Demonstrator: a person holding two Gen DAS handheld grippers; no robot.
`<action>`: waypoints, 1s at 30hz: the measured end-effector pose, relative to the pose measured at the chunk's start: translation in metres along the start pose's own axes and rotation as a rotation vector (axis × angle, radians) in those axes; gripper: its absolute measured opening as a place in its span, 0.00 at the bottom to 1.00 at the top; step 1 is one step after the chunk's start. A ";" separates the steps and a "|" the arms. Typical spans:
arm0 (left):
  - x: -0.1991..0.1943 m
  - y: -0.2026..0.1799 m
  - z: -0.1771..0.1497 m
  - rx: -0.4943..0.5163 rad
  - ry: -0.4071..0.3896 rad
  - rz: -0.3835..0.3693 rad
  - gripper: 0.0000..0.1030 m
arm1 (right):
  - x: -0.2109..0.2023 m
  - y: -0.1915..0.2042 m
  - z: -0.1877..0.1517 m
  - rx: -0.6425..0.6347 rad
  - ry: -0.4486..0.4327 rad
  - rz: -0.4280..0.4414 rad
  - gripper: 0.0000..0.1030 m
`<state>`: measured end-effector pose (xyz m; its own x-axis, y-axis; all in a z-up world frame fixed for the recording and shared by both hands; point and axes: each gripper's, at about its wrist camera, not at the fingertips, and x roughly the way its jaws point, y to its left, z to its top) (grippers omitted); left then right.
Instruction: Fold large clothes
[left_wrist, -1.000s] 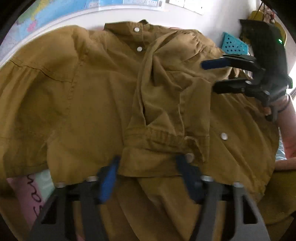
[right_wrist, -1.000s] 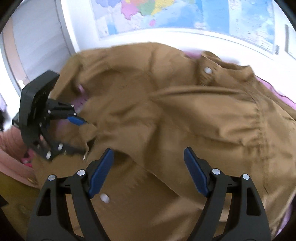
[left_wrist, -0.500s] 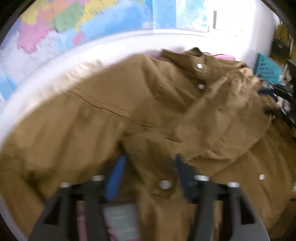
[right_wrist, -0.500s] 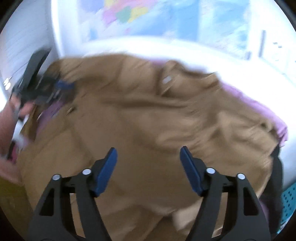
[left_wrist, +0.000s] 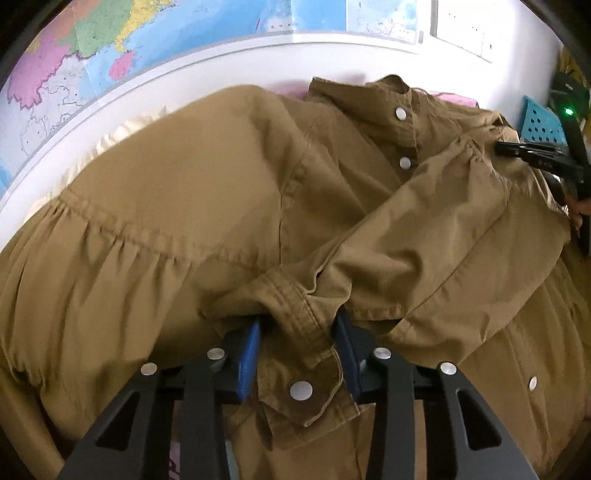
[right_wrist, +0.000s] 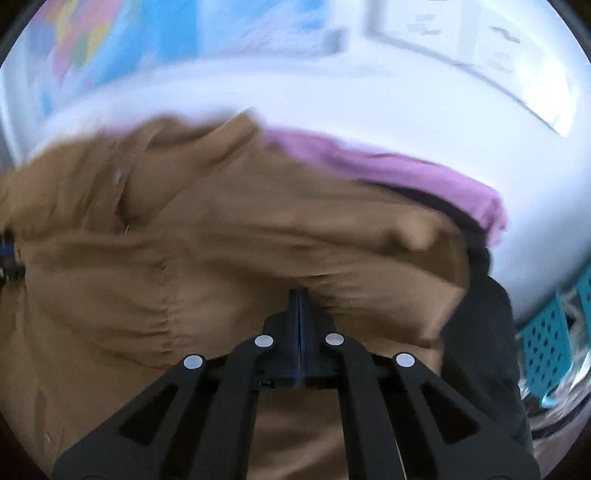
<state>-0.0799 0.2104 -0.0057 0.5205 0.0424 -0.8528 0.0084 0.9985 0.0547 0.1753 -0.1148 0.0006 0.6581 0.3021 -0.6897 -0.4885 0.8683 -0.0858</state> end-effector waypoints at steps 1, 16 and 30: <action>0.000 0.002 0.002 -0.008 -0.003 0.000 0.36 | -0.003 -0.010 0.000 0.047 -0.014 0.021 0.01; -0.020 0.007 0.005 -0.046 -0.058 0.004 0.67 | -0.007 0.017 -0.034 -0.030 0.090 -0.001 0.36; -0.095 0.058 -0.034 -0.136 -0.186 0.111 0.77 | -0.011 0.218 0.006 -0.501 -0.060 0.293 0.71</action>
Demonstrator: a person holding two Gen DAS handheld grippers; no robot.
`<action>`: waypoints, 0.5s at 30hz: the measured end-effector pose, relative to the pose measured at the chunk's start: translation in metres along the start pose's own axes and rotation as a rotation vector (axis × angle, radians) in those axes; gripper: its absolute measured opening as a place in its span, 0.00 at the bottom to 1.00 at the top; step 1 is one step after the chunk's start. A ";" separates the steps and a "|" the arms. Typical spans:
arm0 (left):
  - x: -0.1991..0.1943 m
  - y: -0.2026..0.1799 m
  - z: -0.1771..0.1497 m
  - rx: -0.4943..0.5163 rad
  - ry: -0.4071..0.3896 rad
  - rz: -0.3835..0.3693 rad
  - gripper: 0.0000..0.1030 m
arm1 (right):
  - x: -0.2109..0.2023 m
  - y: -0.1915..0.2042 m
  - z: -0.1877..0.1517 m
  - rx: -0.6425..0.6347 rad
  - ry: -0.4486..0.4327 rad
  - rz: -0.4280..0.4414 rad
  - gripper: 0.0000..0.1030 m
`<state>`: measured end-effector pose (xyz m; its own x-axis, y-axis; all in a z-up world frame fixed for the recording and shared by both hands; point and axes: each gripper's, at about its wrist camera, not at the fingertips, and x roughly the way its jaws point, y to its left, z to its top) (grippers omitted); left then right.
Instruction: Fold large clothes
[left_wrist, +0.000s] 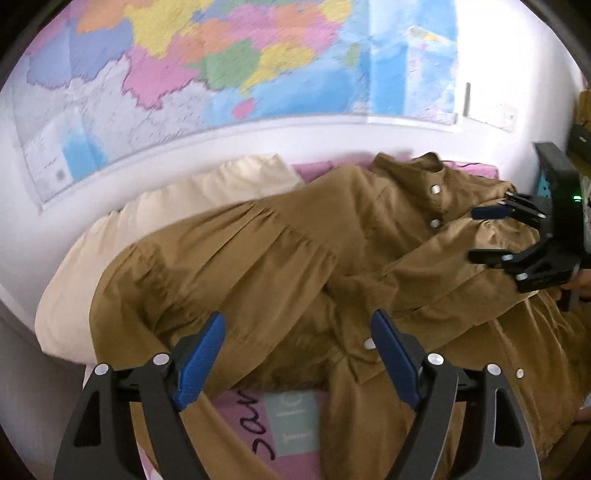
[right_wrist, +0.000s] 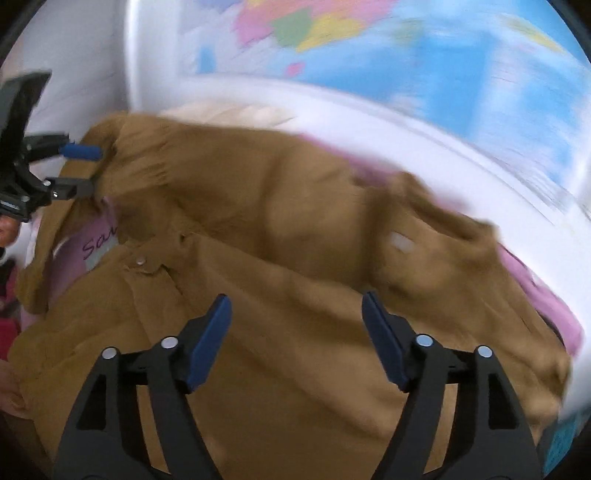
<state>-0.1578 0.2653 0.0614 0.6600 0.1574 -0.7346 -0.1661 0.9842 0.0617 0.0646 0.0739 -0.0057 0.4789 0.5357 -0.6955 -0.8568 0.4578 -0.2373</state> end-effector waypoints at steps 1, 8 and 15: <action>0.000 0.003 -0.002 -0.009 0.007 0.000 0.77 | 0.013 0.006 0.006 -0.043 0.017 -0.008 0.74; -0.003 0.023 -0.007 -0.049 -0.001 0.027 0.77 | 0.059 -0.002 0.019 -0.035 0.149 0.121 0.04; -0.030 0.051 -0.018 -0.085 -0.064 0.101 0.79 | 0.035 -0.040 0.025 0.148 0.044 0.103 0.05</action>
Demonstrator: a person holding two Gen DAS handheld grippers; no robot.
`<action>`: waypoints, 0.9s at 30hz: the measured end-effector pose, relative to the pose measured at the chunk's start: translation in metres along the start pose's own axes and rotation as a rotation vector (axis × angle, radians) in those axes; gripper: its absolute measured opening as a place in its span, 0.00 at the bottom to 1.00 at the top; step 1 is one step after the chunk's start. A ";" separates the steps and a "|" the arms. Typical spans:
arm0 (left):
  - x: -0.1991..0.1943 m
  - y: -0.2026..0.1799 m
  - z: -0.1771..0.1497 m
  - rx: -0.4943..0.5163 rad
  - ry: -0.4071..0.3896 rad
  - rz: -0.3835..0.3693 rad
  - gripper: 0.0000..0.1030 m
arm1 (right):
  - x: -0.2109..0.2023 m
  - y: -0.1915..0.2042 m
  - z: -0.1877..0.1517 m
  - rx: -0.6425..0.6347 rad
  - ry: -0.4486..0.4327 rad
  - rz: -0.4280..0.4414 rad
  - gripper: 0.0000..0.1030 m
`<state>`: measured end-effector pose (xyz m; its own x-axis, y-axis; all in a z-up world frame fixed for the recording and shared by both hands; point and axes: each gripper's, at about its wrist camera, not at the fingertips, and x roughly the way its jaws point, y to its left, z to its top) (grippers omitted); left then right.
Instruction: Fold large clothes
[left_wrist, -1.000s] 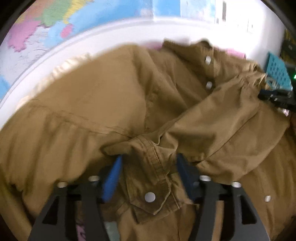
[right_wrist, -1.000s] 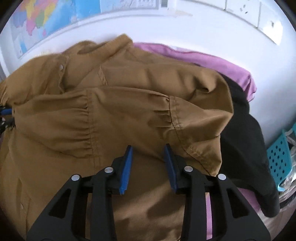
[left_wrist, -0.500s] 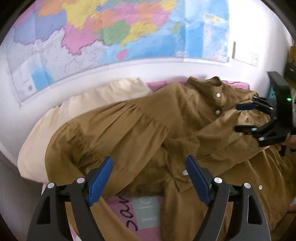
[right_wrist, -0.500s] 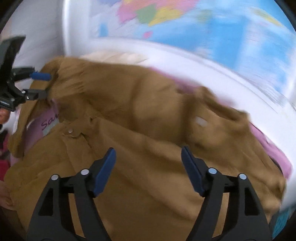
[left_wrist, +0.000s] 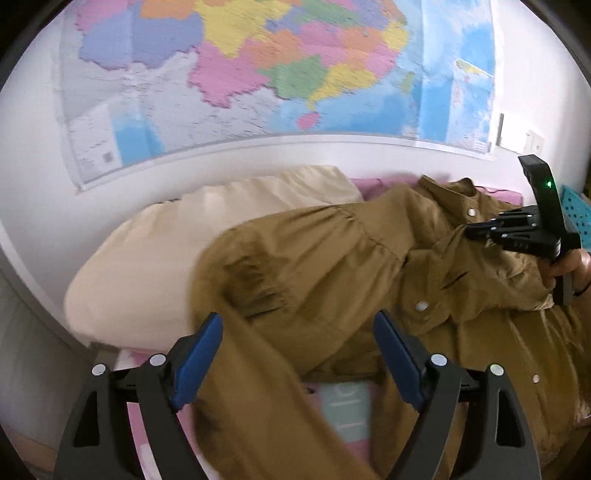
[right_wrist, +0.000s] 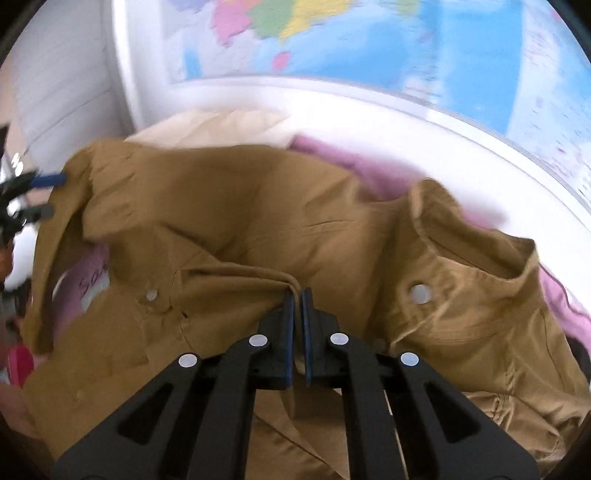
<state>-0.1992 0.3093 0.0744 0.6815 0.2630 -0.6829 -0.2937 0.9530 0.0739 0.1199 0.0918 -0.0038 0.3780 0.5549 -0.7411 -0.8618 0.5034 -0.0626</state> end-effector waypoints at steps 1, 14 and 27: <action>-0.001 0.001 -0.001 0.006 0.001 0.010 0.80 | 0.000 0.000 0.000 0.000 0.000 0.000 0.06; -0.016 0.026 -0.016 -0.058 -0.018 -0.032 0.81 | -0.049 0.148 -0.019 -0.137 -0.108 0.280 0.74; -0.046 0.031 -0.015 -0.104 -0.077 -0.057 0.81 | 0.029 0.290 -0.018 -0.184 0.136 0.653 0.04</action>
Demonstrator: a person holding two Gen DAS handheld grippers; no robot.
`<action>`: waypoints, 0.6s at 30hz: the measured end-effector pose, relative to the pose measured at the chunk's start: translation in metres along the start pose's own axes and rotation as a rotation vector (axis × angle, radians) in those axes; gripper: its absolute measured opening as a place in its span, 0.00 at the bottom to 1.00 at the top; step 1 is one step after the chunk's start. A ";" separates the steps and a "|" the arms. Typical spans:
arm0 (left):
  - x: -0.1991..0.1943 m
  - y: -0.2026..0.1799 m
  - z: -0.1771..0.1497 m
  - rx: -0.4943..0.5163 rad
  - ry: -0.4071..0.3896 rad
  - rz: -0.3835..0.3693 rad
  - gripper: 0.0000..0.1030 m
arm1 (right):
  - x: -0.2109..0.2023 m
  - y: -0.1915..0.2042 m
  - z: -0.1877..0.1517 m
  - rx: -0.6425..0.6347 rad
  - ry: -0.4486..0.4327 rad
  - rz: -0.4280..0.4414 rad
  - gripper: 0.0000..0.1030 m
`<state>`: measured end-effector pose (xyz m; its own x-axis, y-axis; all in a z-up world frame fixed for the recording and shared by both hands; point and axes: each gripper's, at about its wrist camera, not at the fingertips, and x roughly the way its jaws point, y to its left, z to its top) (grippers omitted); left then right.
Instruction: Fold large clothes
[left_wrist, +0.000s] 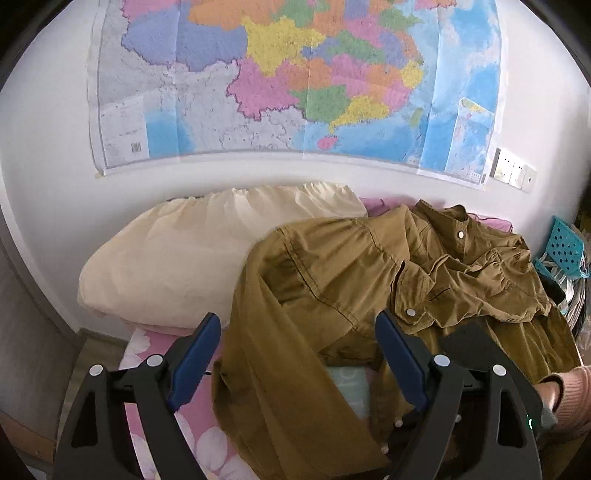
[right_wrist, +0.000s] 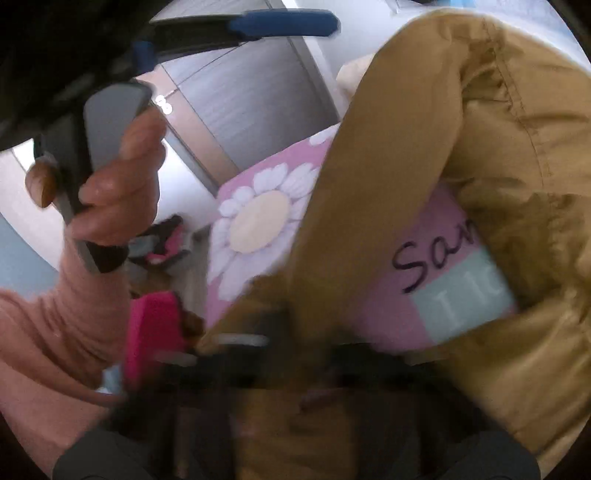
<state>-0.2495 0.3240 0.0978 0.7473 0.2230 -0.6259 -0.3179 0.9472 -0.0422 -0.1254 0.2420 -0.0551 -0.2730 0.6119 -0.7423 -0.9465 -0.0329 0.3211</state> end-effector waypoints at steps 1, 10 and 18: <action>-0.005 0.002 0.000 -0.002 -0.009 -0.009 0.81 | -0.016 0.002 0.003 -0.018 -0.027 -0.012 0.03; -0.046 0.004 0.015 -0.037 -0.164 -0.148 0.84 | -0.232 -0.009 -0.003 -0.043 -0.189 -0.278 0.03; 0.002 -0.061 0.014 0.073 -0.087 -0.219 0.84 | -0.362 -0.068 -0.086 0.213 -0.304 -0.535 0.03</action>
<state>-0.2206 0.2698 0.1097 0.8423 0.0264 -0.5383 -0.1019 0.9886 -0.1110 0.0226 -0.0449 0.1410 0.3173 0.6972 -0.6428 -0.8746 0.4772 0.0858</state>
